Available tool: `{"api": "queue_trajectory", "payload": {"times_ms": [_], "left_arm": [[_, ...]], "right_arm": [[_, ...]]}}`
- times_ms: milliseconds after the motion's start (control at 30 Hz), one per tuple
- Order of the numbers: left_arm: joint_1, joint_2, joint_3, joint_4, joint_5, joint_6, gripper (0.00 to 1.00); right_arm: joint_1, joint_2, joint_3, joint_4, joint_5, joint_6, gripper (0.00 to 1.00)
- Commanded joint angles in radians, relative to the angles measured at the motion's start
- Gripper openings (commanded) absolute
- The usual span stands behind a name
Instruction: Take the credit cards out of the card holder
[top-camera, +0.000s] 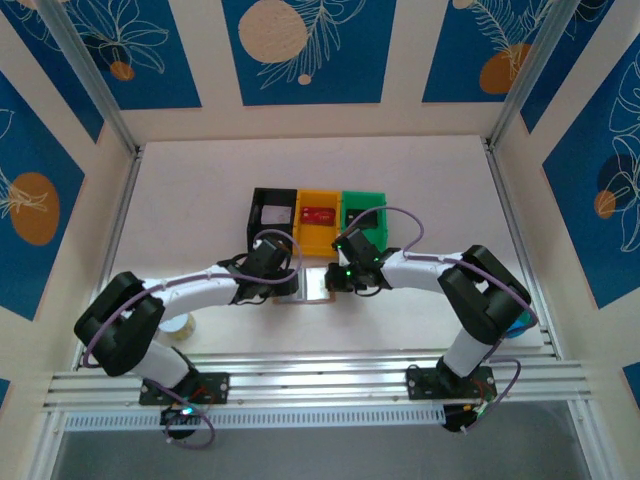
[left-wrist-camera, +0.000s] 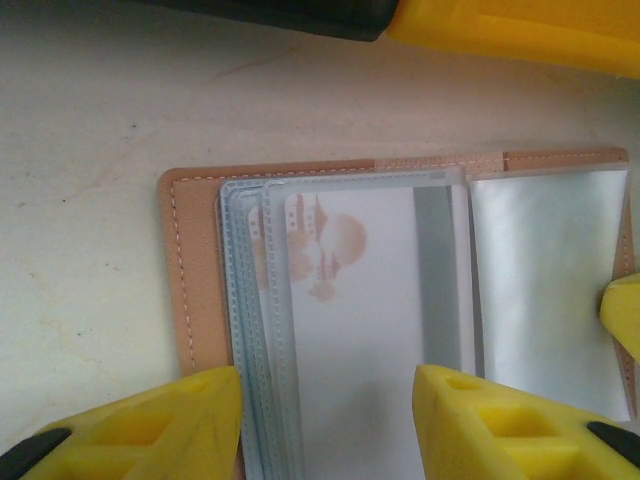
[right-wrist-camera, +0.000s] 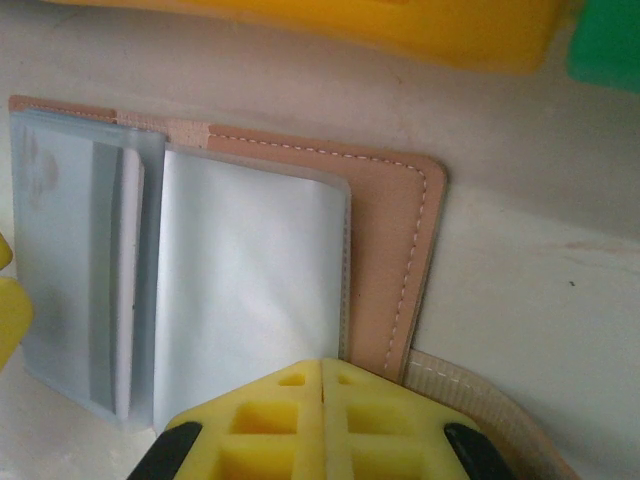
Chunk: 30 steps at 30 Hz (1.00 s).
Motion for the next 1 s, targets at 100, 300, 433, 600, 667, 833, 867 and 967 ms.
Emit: {"api": "queue_trajectory", "payload": {"times_ms": [100,300,433,600,667,833,867,967], "left_arm": [[0.008,-0.002,-0.003,0.037,0.037,-0.022,0.48],[0.007,-0.008,-0.003,0.050,0.047,-0.030,0.48],[0.006,0.000,-0.002,0.039,0.041,-0.026,0.46],[0.006,-0.011,0.002,-0.005,0.001,-0.007,0.46],[0.006,-0.020,0.007,-0.021,-0.017,-0.002,0.46],[0.006,-0.010,0.012,-0.023,-0.009,0.002,0.47],[0.006,-0.006,0.010,-0.015,-0.001,-0.001,0.47],[0.005,0.003,0.007,0.007,0.015,-0.012,0.47]], "right_arm": [[-0.006,-0.015,-0.015,-0.039,-0.017,-0.013,0.06],[-0.006,-0.019,-0.018,-0.039,-0.017,-0.012,0.06],[-0.006,-0.025,-0.020,-0.042,-0.017,-0.014,0.06],[-0.006,-0.032,-0.021,-0.041,-0.017,-0.015,0.06],[-0.006,-0.032,-0.021,-0.039,-0.017,-0.015,0.06],[-0.006,-0.030,-0.020,-0.040,-0.019,-0.015,0.06],[-0.006,-0.030,-0.019,-0.042,-0.019,-0.015,0.06],[-0.006,-0.030,-0.021,-0.039,-0.019,-0.015,0.06]]}}
